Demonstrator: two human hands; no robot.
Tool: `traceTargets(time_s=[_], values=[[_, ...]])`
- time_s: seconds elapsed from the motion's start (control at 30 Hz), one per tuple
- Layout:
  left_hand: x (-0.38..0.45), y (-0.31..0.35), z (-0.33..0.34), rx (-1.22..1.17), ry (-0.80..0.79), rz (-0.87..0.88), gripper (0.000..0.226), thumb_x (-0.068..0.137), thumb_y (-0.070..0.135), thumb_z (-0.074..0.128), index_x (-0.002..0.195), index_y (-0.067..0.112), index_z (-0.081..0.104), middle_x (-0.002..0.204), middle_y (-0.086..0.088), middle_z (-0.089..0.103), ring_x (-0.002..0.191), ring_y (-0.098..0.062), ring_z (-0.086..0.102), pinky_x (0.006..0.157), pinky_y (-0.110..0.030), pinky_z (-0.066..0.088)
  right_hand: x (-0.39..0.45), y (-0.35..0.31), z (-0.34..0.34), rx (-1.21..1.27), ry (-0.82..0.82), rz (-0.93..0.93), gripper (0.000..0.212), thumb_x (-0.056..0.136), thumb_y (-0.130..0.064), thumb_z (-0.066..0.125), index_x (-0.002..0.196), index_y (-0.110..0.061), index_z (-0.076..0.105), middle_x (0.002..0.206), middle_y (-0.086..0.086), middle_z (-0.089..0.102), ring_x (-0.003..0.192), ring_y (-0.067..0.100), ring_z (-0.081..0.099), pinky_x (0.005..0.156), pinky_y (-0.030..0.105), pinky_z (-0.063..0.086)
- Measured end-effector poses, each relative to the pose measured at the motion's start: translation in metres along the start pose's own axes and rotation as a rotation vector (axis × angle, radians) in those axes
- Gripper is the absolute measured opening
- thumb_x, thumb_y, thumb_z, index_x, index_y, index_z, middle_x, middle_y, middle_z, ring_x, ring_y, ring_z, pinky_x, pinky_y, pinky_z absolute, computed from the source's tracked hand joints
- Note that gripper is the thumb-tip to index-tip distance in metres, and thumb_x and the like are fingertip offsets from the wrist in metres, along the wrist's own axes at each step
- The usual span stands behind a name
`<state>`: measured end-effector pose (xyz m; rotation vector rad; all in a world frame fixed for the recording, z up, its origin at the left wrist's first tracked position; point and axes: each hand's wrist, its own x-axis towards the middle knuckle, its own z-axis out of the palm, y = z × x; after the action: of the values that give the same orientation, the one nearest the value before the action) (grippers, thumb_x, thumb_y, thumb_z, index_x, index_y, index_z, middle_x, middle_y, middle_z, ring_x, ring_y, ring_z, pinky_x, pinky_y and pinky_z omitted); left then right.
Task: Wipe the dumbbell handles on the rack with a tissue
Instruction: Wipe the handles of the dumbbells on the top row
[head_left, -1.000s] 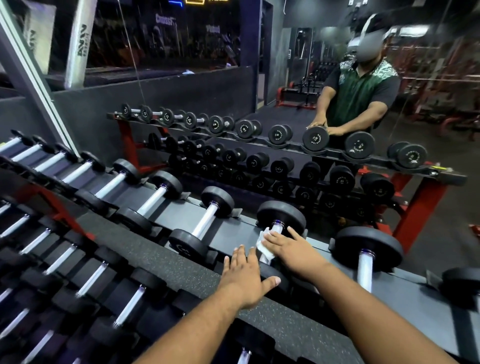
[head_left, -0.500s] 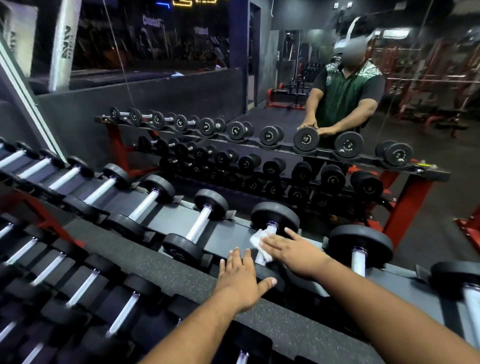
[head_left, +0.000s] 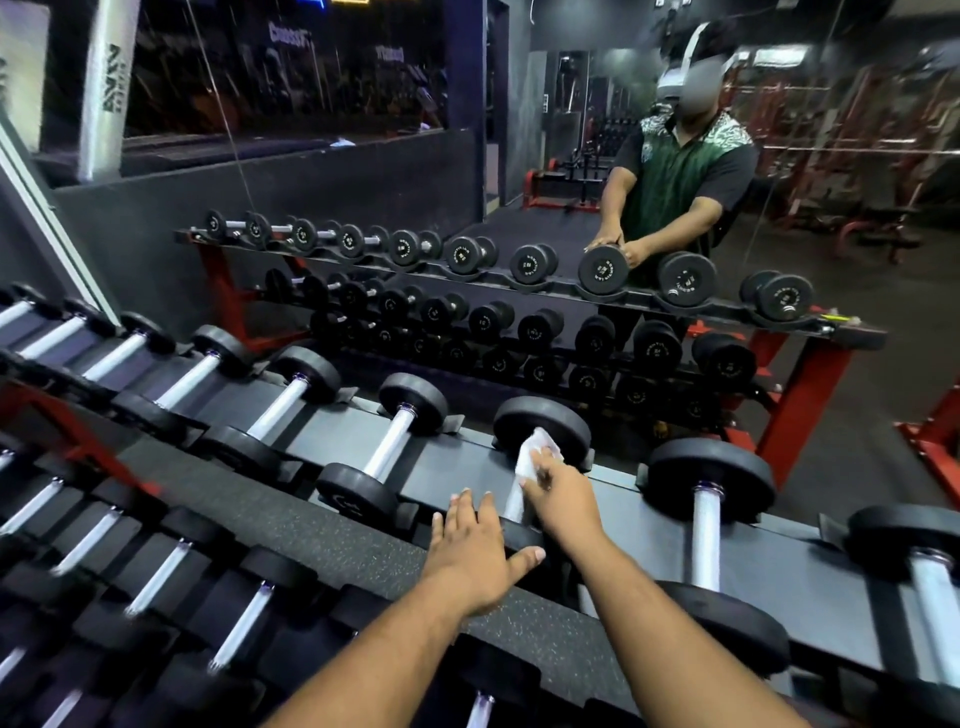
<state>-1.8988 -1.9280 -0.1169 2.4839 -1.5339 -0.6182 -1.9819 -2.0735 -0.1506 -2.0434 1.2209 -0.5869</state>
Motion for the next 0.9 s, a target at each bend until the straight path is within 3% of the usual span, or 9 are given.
traceTargets(time_s=[0.13,0.2,0.27,0.37,0.47,0.57,0.67,0.8,0.9], values=[[0.001,0.000,0.000,0.005,0.001,0.000,0.103,0.092,0.075,0.041,0.161,0.014,-0.006,0.168,-0.014,-0.012,0.155,-0.027,-0.016,0.125,-0.048,-0.006,-0.010,-0.004,0.004,0.177,0.091,0.133,0.023,0.084,-0.022,0.074,0.106,-0.021,0.073,0.101,-0.005,0.072,0.096,0.014,0.066,0.076,0.023,0.044],[0.002,-0.001,0.001,-0.001,0.006,-0.002,0.104,0.092,0.075,0.041,0.161,0.014,-0.006,0.168,-0.014,-0.012,0.155,-0.027,-0.015,0.125,-0.048,-0.006,-0.018,-0.001,0.005,0.200,0.030,0.165,0.018,0.079,-0.019,0.075,0.095,-0.023,0.068,0.092,-0.008,0.069,0.086,0.013,0.064,0.066,0.021,0.041],[0.003,-0.001,0.001,-0.002,0.009,-0.001,0.104,0.092,0.076,0.041,0.161,0.014,-0.006,0.168,-0.014,-0.012,0.155,-0.027,-0.015,0.125,-0.047,-0.007,-0.017,0.004,0.004,0.256,-0.026,0.236,0.026,0.075,-0.020,0.073,0.097,-0.023,0.060,0.089,-0.003,0.070,0.082,0.017,0.067,0.062,0.025,0.043],[0.001,0.001,0.001,0.009,-0.001,-0.005,0.104,0.092,0.076,0.040,0.161,0.014,-0.006,0.168,-0.014,-0.013,0.155,-0.027,-0.016,0.124,-0.046,-0.007,0.005,0.005,0.008,0.468,-0.074,0.292,0.038,0.067,-0.026,0.067,0.103,-0.022,0.057,0.093,0.009,0.070,0.088,0.031,0.070,0.072,0.040,0.057],[0.001,0.001,-0.001,-0.001,-0.004,-0.007,0.103,0.092,0.075,0.040,0.161,0.014,-0.005,0.168,-0.014,-0.013,0.155,-0.027,-0.016,0.125,-0.046,-0.006,0.027,0.012,0.019,0.625,-0.164,0.308,0.043,0.065,-0.033,0.067,0.103,-0.013,0.063,0.100,0.017,0.072,0.097,0.037,0.070,0.088,0.054,0.057],[0.001,-0.001,0.002,-0.006,-0.003,-0.009,0.103,0.092,0.076,0.041,0.161,0.015,-0.006,0.168,-0.014,-0.014,0.154,-0.027,-0.016,0.125,-0.046,-0.007,-0.007,-0.005,-0.001,0.511,-0.318,0.295,0.019,0.085,-0.020,0.059,0.094,-0.006,0.069,0.092,0.011,0.075,0.083,0.026,0.072,0.082,0.040,0.058],[0.004,-0.003,0.003,-0.007,-0.006,-0.002,0.103,0.092,0.075,0.040,0.161,0.015,-0.007,0.168,-0.014,-0.015,0.154,-0.027,-0.018,0.125,-0.045,-0.008,-0.026,-0.008,-0.011,0.473,-0.481,0.297,0.014,0.096,-0.016,0.059,0.089,-0.006,0.067,0.080,0.010,0.069,0.069,0.018,0.064,0.066,0.029,0.049],[0.002,0.000,0.001,0.008,-0.007,-0.007,0.104,0.091,0.077,0.040,0.161,0.015,-0.007,0.168,-0.014,-0.015,0.154,-0.026,-0.017,0.124,-0.045,-0.008,-0.005,-0.026,-0.011,0.828,-0.289,0.454,0.020,0.083,-0.013,0.070,0.098,-0.002,0.063,0.083,0.018,0.066,0.067,0.027,0.063,0.068,0.033,0.051],[0.002,0.000,0.001,0.016,-0.005,-0.013,0.105,0.091,0.078,0.039,0.161,0.014,-0.007,0.168,-0.014,-0.014,0.154,-0.027,-0.017,0.125,-0.045,-0.008,0.025,-0.019,0.003,1.066,-0.100,0.549,0.035,0.057,-0.012,0.070,0.088,0.003,0.069,0.098,0.020,0.066,0.085,0.033,0.062,0.086,0.040,0.053]])
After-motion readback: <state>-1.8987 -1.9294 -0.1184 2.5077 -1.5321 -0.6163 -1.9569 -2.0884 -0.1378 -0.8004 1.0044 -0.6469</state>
